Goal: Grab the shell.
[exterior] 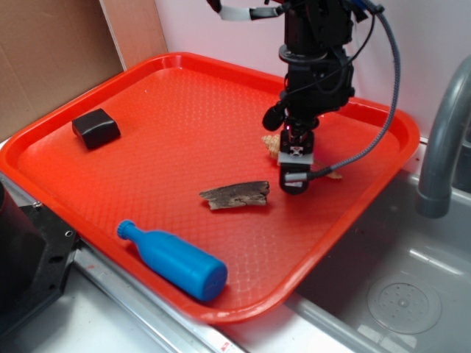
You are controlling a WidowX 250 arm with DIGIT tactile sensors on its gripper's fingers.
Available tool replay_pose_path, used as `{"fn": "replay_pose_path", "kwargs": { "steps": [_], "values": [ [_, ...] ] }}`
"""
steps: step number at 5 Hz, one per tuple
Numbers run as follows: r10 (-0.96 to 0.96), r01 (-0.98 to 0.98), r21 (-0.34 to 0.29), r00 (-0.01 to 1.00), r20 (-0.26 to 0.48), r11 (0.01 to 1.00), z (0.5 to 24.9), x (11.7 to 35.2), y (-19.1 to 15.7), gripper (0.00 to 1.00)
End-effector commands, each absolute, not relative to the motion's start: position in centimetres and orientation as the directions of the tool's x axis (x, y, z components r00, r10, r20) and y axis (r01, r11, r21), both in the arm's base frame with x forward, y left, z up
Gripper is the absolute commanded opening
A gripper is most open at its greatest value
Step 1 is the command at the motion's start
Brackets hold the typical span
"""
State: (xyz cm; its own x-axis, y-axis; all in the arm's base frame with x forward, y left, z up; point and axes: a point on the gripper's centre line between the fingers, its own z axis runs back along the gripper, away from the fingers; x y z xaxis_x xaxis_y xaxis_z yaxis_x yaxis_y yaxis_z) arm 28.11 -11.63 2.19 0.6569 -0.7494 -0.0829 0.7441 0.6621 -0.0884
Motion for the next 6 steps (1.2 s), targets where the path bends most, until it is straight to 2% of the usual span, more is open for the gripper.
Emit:
{"fn": "replay_pose_path", "kwargs": {
  "steps": [1,2,3,4,5,6],
  "values": [
    [-0.709,0.708,-0.036,0.702,-0.069,0.705,3.7,27.2,-12.1,0.0],
    [-0.677,0.677,0.029,0.736,-0.011,0.736,5.3,26.3,-11.7,0.0],
    [-0.565,0.555,0.105,0.809,0.162,0.825,9.8,24.2,-9.6,0.0],
    [-0.391,0.389,0.063,0.879,0.273,0.919,13.9,22.2,-6.4,0.0],
    [-0.204,0.221,-0.025,0.931,0.303,0.975,15.8,21.5,-3.7,0.0],
    [-0.001,0.012,-0.043,0.968,0.252,0.999,17.5,21.9,-2.4,0.0]
  ]
}}
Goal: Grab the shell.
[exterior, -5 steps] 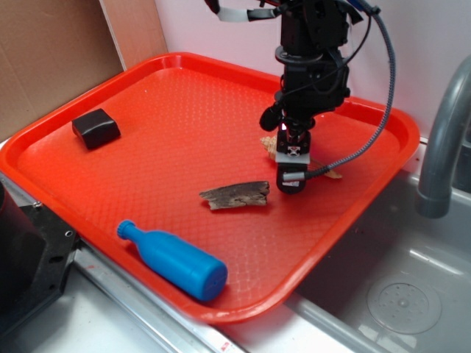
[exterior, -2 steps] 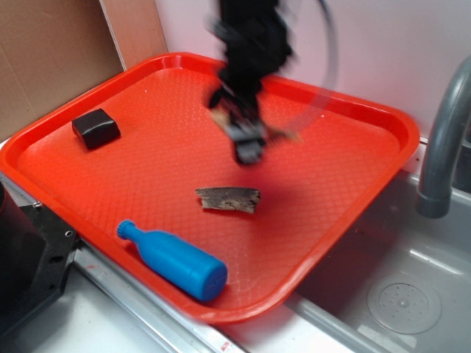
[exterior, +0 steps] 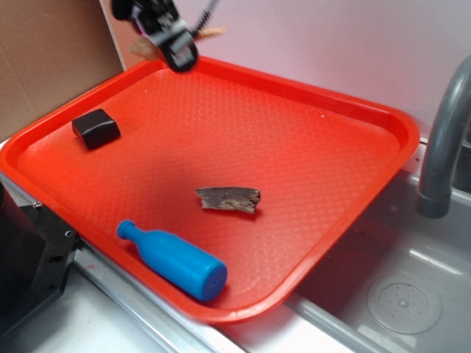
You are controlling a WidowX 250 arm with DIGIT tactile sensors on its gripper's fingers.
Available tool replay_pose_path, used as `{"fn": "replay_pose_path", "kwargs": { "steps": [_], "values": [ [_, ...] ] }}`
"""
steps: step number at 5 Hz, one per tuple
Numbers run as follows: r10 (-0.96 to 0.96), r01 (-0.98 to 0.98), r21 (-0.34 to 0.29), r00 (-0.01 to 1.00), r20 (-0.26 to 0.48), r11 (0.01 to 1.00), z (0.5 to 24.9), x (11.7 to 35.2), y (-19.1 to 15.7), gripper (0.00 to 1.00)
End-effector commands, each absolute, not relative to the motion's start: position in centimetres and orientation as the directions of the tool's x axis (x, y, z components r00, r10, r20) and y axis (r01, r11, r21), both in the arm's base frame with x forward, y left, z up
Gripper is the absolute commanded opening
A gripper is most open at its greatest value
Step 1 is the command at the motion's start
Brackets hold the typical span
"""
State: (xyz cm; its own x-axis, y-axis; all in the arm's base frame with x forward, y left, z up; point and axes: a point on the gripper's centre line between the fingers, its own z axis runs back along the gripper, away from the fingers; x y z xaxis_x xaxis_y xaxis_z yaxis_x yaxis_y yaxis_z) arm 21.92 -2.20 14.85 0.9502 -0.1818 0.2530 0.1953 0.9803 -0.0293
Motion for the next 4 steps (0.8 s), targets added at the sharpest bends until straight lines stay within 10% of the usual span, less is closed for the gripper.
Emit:
{"fn": "replay_pose_path", "kwargs": {
  "steps": [1,4],
  "values": [
    [0.023,0.006,-0.117,0.969,0.246,0.993,18.8,22.7,-2.7,0.0],
    [-0.086,0.114,-0.107,0.966,0.242,0.988,19.4,24.3,-5.3,0.0]
  ]
}}
